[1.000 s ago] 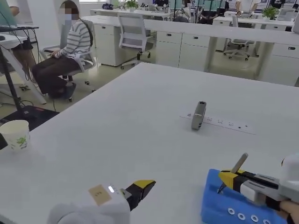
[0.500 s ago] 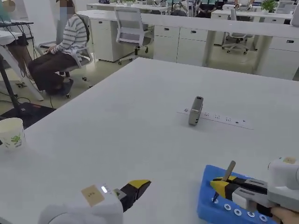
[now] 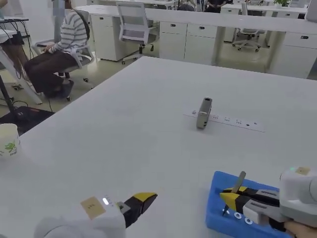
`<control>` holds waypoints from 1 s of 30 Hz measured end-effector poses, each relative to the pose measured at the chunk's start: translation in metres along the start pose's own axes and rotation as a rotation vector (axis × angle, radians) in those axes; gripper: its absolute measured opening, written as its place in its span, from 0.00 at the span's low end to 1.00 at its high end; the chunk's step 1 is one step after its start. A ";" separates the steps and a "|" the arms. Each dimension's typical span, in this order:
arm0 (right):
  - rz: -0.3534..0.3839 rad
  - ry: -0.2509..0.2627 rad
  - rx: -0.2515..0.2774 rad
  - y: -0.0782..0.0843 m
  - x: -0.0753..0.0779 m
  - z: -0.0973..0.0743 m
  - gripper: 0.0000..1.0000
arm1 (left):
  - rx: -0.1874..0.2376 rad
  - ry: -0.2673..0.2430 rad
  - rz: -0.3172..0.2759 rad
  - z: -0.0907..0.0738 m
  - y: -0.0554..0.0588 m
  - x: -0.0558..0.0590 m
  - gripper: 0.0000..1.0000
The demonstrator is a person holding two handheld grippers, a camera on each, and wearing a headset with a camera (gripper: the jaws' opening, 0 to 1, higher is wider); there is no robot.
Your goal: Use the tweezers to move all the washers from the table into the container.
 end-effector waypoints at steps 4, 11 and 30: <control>0.010 0.010 0.023 -0.001 -0.003 0.000 0.04 | -0.009 0.015 -0.005 0.000 0.001 0.001 0.79; -0.011 0.023 0.091 -0.016 -0.009 -0.011 0.04 | -0.006 0.082 -0.028 0.003 0.001 0.008 0.81; 0.002 0.052 0.254 -0.034 -0.048 -0.071 0.04 | -0.035 0.158 -0.045 0.003 0.001 0.012 0.73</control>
Point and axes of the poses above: the centre of the closed fingertips' face, and the gripper's own axes: z roughly forward along the fingers, x roughly to its right, y roughly out of its underside, the point moved 10 cm from there along -z, roughly backward along the fingers, and after that the axes turned 9 degrees about x, right-handed, at the moved point
